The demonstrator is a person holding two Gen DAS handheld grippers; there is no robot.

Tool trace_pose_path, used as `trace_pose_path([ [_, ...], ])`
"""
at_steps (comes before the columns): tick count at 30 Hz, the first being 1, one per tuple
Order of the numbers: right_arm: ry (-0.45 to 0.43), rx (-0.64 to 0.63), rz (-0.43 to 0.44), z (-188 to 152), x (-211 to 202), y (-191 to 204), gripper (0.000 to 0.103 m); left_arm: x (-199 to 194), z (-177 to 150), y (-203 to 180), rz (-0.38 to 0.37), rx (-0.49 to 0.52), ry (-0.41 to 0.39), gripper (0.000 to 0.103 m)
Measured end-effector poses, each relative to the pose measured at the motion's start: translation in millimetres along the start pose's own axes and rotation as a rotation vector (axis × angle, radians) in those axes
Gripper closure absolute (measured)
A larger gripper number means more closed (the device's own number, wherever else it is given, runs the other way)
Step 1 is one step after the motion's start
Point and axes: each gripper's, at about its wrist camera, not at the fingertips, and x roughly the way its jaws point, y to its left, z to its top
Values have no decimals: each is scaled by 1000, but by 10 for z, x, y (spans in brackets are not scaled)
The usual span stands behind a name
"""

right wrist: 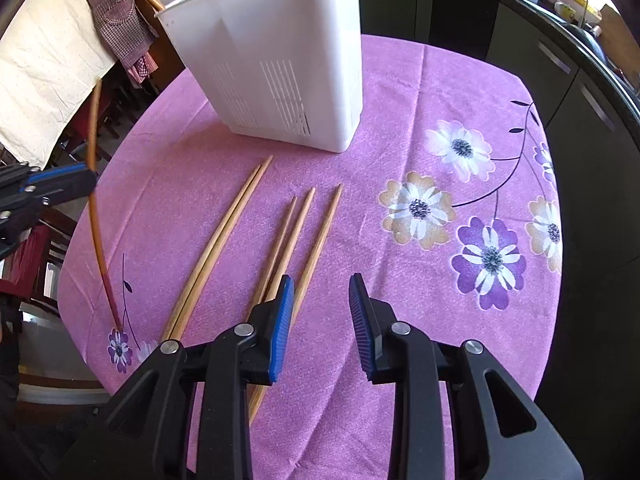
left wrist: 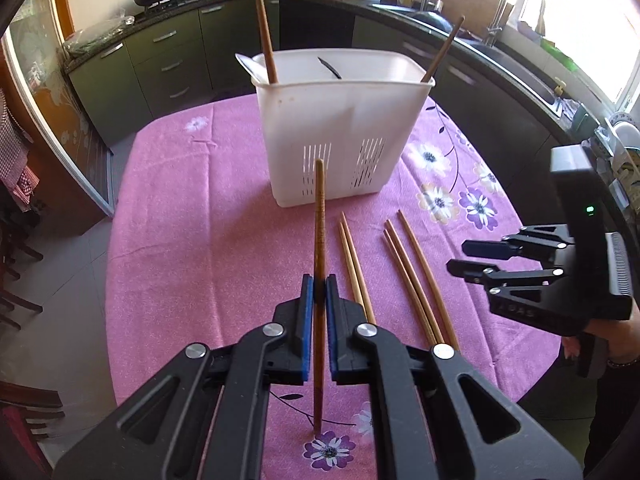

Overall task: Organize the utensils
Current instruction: 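Grasp a wooden chopstick with the right tool while the left tool holds its chopstick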

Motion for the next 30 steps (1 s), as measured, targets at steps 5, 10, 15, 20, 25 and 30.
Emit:
trace_pose_path([
  [5, 42, -19, -46, 86, 209, 124, 74, -207, -43, 81, 4, 5, -73, 97],
  [10, 77, -21, -91, 165, 346, 168, 74, -272, -67, 109, -16, 7, -98, 97],
  [15, 102, -16, -112, 157, 454, 210, 74, -291, -102, 104, -19, 18, -110, 97],
  [20, 99, -27, -115, 183, 489, 300, 86, -302, -120, 88, -21, 24, -111, 97],
  [25, 84, -32, -113, 219, 520, 338, 93, -300, -122, 79, -20, 31, -106, 97],
  [30, 31, -24, -91, 190, 351, 334, 96, -307, -129, 87, -20, 30, -110, 97],
])
